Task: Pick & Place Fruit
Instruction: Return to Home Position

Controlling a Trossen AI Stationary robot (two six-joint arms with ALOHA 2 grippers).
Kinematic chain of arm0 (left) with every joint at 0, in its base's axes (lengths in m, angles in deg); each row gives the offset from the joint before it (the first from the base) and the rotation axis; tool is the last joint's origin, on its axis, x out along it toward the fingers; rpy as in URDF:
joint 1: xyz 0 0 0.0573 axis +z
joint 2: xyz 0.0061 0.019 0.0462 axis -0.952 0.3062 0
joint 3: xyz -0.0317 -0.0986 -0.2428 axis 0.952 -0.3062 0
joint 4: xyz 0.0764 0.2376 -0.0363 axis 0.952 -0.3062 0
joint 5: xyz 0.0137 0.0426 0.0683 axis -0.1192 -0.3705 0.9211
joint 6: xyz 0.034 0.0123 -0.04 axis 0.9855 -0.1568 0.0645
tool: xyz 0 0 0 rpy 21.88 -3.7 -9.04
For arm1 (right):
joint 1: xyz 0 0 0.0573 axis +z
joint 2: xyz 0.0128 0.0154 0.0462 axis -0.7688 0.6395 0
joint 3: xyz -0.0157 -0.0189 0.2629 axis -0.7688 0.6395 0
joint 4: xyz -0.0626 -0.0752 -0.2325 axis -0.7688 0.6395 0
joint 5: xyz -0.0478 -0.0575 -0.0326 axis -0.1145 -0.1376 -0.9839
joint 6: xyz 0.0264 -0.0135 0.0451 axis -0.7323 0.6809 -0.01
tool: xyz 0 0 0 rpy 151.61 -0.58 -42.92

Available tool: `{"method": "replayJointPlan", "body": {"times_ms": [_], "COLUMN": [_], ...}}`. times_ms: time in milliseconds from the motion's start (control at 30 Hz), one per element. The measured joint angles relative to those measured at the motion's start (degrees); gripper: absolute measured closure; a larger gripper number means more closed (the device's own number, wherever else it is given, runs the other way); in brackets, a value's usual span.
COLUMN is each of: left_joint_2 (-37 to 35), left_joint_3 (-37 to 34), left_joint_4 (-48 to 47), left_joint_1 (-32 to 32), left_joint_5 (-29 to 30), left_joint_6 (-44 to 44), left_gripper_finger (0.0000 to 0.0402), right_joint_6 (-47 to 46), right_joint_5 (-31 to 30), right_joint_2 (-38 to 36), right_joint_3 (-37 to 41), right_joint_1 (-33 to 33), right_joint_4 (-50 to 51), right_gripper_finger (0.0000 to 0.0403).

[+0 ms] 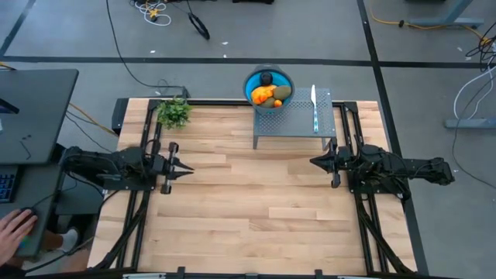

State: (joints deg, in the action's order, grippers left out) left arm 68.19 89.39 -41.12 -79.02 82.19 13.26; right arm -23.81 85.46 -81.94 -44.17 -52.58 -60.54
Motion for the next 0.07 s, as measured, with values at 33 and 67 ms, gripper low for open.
{"method": "replayJointPlan", "body": {"times_ms": [33,67], "left_joint_2": [-0.03,-0.16], "left_joint_3": [0.0,0.0], "left_joint_4": [0.16,0.39], "left_joint_1": [0.0,0.0], "left_joint_5": [0.23,0.39], "left_joint_6": [0.45,1.01], "left_gripper_finger": [0.0352,0.0352], "right_joint_6": [0.0,0.0], "right_joint_5": [0.0,-0.02], "right_joint_2": [0.01,0.01], "right_joint_3": [0.0,0.0], "right_joint_1": [0.02,0.0], "right_joint_4": [0.0,0.0], "right_gripper_finger": [0.0385,0.0385]}}
